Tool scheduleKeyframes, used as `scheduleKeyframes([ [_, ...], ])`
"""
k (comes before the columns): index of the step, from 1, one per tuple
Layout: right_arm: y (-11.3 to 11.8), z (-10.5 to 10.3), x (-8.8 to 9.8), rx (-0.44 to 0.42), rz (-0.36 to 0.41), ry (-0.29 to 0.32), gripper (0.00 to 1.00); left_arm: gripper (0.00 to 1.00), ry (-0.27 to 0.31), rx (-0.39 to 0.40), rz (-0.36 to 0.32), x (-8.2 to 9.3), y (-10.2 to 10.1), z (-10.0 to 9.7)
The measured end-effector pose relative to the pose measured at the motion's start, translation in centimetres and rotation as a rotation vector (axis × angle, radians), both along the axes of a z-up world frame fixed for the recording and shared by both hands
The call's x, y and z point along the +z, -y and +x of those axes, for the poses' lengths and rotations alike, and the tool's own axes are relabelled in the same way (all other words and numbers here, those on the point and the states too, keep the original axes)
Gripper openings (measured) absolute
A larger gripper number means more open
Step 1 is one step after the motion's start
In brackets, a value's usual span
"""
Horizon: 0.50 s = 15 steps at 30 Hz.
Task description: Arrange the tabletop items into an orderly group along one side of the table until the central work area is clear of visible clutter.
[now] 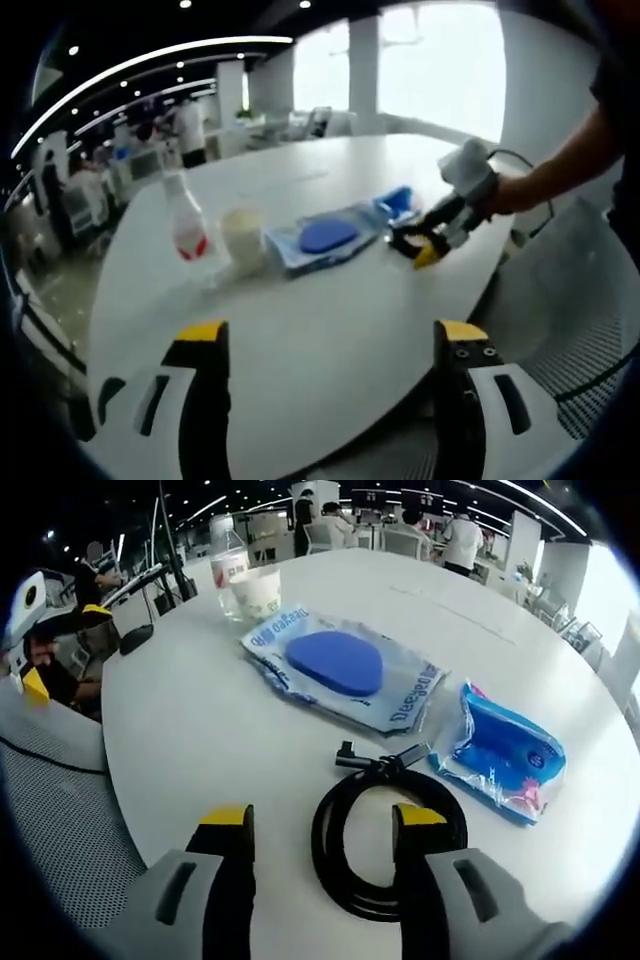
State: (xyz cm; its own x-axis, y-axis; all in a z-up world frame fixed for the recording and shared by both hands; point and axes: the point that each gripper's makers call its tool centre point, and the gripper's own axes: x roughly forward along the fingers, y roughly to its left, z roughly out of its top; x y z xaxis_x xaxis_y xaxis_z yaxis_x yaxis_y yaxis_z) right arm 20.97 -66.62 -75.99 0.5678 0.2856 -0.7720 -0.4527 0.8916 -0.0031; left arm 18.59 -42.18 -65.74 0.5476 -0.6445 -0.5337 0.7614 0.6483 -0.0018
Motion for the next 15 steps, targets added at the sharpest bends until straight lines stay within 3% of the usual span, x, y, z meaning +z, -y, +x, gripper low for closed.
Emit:
scheduleKeyframes([
  [15, 0.0, -0.9, 3.7, 0.002, 0.042, 0.105, 0.78, 0.8, 0.003, -0.005, 0.006, 0.0, 0.1, -0.1],
])
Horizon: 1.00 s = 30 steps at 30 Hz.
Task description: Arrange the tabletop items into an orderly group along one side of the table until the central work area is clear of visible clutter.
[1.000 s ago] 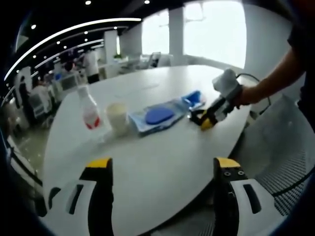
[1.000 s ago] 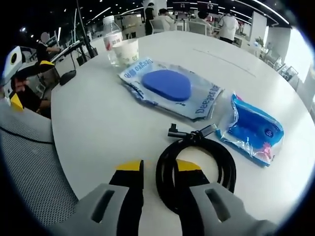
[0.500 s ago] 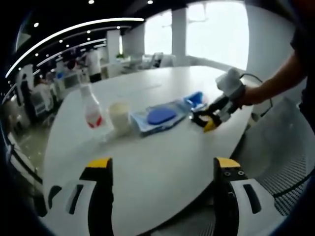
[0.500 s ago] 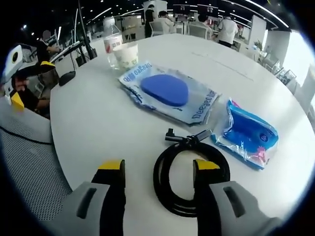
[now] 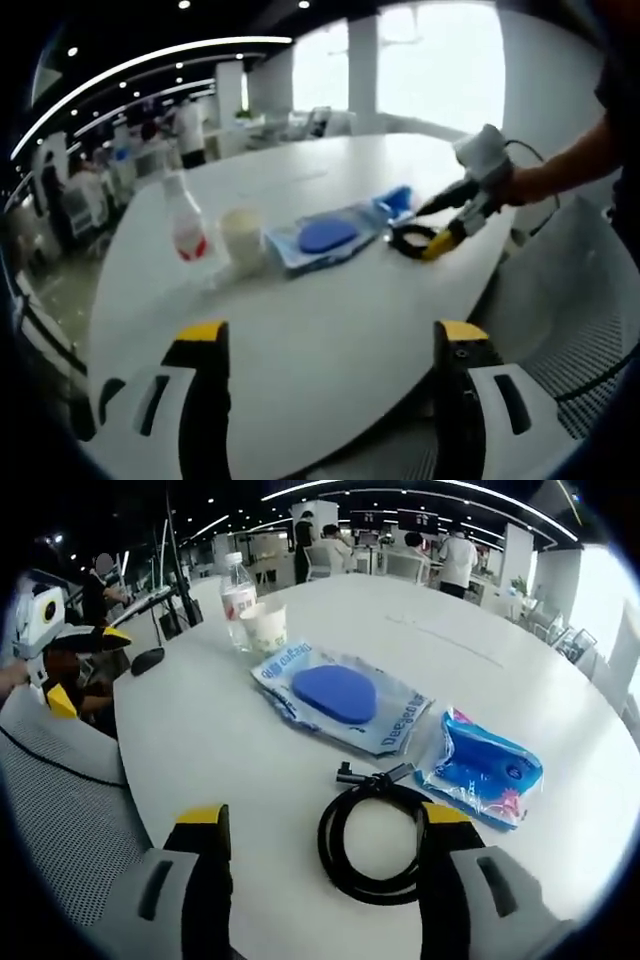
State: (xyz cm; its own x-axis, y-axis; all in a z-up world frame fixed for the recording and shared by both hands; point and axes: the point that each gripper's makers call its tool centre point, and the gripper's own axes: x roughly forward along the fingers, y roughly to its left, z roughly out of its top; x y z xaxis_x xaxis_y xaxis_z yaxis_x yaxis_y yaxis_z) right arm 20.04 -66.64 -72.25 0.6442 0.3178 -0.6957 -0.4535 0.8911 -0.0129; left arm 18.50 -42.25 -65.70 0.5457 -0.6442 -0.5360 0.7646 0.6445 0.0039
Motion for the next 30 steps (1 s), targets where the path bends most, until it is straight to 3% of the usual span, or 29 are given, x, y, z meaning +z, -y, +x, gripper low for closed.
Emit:
scheduleKeyframes([
  [10, 1.3, -0.3, 3.2, -0.053, 0.042, 0.086, 0.84, 0.8, -0.003, -0.003, 0.009, -0.1, 0.1, -0.1],
  [19, 2.3, -1.1, 4.5, -0.095, 0.06, 0.105, 0.9, 0.8, -0.011, -0.004, 0.01, -0.1, 0.1, -0.1],
  [30, 4.0, -3.3, 6.9, -0.148, 0.08, 0.171, 0.99, 0.81, -0.018, -0.01, 0.014, -0.2, 0.0, -0.2],
])
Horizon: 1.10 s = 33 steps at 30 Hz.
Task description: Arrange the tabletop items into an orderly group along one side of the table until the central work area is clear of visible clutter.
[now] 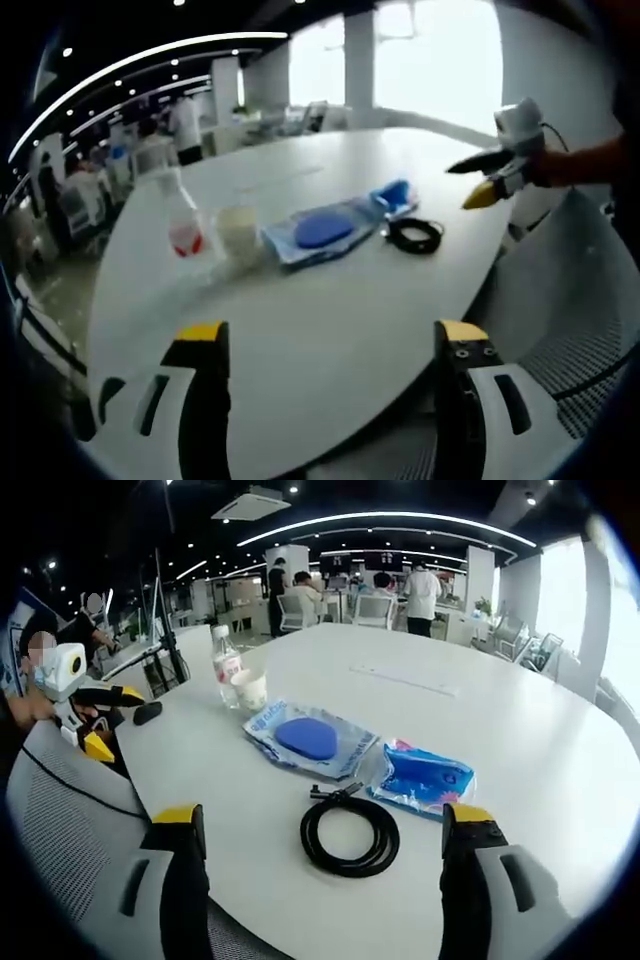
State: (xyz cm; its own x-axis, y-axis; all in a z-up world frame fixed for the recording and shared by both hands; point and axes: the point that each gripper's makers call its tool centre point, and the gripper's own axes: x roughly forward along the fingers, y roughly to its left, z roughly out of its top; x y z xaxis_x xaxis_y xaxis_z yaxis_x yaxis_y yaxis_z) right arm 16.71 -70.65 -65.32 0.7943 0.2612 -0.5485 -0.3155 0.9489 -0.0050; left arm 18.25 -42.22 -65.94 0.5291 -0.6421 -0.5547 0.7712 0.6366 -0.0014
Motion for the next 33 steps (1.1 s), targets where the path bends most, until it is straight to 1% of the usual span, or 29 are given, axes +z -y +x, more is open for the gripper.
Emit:
scheduleKeyframes([
  [5, 0.7, -1.0, 0.6, -0.036, 0.005, 0.018, 1.0, 0.82, -0.004, 0.006, -0.009, 0.2, 0.0, 0.0],
  [13, 0.9, -2.1, 0.7, -0.049, -0.021, 0.049, 1.0, 0.86, -0.001, 0.017, -0.011, 0.6, -0.1, 0.1],
  [18, 0.8, -2.6, 0.6, -0.074, 0.004, 0.054, 1.0, 0.91, 0.018, 0.041, -0.027, 1.5, -0.2, 0.3],
  [21, 1.1, -2.9, 0.9, -0.098, 0.021, 0.064, 1.0, 0.93, 0.021, 0.055, -0.039, 1.7, -0.2, 0.3],
  [24, 1.3, -3.1, 0.9, -0.103, 0.021, 0.069, 1.0, 0.96, 0.021, 0.071, -0.045, 1.9, -0.3, 0.4],
  [29, 1.3, -3.5, 0.8, -0.104, 0.024, 0.067, 1.0, 1.0, 0.014, 0.103, -0.081, 2.5, -0.4, 0.6],
  [32, 1.3, -3.6, 0.8, -0.107, 0.019, 0.069, 1.0, 0.99, 0.024, 0.125, -0.099, 2.7, -0.5, 0.8],
  [33, 1.4, -3.6, 0.8, -0.11, 0.019, 0.07, 0.99, 1.0, 0.023, 0.132, -0.115, 2.9, -0.4, 0.9],
])
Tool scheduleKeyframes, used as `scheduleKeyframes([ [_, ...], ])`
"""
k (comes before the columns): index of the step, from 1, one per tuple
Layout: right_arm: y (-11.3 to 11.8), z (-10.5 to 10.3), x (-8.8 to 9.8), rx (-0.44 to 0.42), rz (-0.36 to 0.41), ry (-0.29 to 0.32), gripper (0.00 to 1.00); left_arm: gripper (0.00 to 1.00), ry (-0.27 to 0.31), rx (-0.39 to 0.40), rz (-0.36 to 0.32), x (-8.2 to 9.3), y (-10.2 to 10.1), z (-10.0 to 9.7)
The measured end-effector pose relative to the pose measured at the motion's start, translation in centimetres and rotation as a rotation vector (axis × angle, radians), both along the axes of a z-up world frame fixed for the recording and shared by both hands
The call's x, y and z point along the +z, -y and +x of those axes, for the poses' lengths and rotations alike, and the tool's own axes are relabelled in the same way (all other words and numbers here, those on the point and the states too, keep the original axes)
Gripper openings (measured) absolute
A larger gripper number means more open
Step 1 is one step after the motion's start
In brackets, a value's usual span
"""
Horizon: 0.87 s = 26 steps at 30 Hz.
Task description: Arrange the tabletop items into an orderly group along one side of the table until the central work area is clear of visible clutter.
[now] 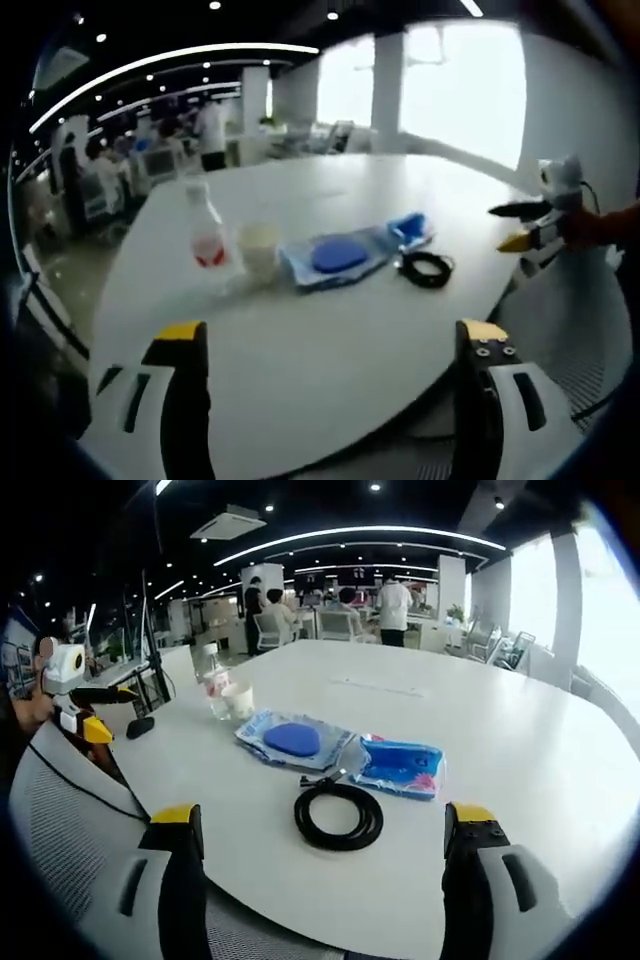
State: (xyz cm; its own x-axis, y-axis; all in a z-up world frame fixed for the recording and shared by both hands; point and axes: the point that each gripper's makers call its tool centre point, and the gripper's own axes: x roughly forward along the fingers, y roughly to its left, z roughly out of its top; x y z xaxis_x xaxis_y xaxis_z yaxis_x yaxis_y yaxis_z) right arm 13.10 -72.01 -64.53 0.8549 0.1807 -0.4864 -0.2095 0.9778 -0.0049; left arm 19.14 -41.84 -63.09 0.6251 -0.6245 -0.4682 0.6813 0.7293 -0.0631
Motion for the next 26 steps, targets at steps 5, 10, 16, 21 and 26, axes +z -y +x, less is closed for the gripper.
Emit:
scheduleKeyframes([
  [5, 0.2, -0.1, -0.3, -0.011, 0.004, -0.007, 0.97, 1.0, 0.004, -0.001, -0.006, -0.1, 0.3, -0.1],
  [10, 0.1, -0.2, -0.5, -0.008, 0.0, -0.019, 0.95, 1.0, 0.013, -0.02, 0.018, -0.4, 0.5, -0.3],
  [16, 0.1, -0.3, -0.7, -0.005, -0.005, -0.026, 0.94, 1.0, 0.013, -0.007, 0.008, -0.5, 0.4, -0.1],
  [21, 0.1, -0.3, -0.9, -0.004, -0.007, -0.031, 0.94, 1.0, 0.011, -0.012, 0.017, -0.7, 0.3, -0.2],
  [26, 0.1, -0.3, -1.0, -0.003, -0.014, -0.032, 0.92, 0.99, 0.019, -0.023, 0.029, -0.8, 0.4, -0.3],
])
